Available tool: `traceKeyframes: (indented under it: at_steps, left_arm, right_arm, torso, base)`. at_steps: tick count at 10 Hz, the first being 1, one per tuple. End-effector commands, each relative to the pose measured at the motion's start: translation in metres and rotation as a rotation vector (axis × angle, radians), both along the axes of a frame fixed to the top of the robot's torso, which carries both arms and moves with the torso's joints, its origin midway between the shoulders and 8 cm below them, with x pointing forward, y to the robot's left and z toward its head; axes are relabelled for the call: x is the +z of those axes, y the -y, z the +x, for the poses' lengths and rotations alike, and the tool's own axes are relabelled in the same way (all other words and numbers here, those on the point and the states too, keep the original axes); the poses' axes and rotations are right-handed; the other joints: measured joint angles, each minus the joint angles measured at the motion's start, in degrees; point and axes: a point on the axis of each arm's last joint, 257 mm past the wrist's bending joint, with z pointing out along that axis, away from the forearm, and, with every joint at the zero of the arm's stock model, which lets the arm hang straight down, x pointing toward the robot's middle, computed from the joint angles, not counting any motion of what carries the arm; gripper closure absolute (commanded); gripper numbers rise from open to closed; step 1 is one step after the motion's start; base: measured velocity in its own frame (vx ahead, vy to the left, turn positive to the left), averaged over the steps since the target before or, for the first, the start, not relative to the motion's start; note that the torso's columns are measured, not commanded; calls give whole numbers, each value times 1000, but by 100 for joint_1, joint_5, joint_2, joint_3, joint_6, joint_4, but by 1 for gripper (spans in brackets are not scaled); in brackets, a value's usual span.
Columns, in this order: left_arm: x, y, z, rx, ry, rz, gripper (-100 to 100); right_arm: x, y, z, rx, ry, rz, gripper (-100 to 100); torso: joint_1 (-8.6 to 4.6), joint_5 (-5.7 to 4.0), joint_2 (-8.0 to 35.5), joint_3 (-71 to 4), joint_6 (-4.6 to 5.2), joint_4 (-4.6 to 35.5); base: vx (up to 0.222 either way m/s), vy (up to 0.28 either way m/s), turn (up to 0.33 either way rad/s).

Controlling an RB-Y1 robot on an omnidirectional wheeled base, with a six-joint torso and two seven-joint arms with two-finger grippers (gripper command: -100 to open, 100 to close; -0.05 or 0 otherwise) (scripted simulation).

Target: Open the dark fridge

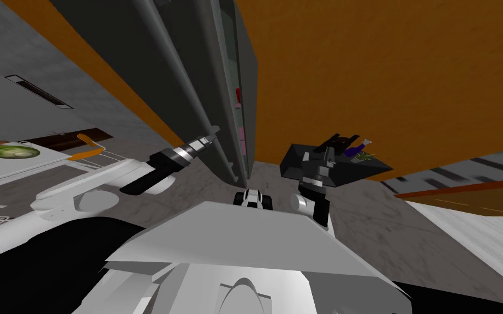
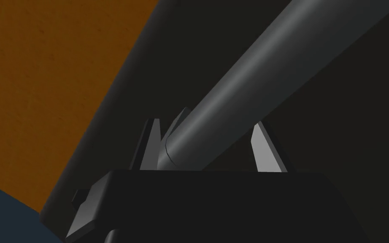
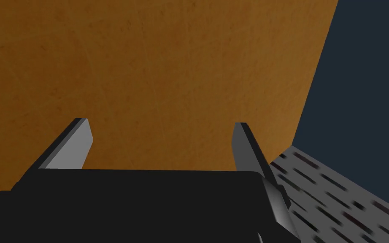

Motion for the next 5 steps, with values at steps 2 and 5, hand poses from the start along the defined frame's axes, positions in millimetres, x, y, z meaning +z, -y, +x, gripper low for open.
traceKeyframes:
  at_steps: [2, 5]
  left_arm:
    - [4, 21, -9, -82, 2, -8, 100]
    - [1, 30, -14, -119, -6, 1, 100]
  right_arm:
    - [0, 0, 0, 0, 0, 0, 0]
    - [0, 0, 0, 0, 0, 0, 0]
  torso:
    - [38, 9, 1, 2, -3, 6]
    - [-34, -13, -12, -6, 6, 1]
  base:
    - [-307, 317, -134]
    - [-218, 204, -100]
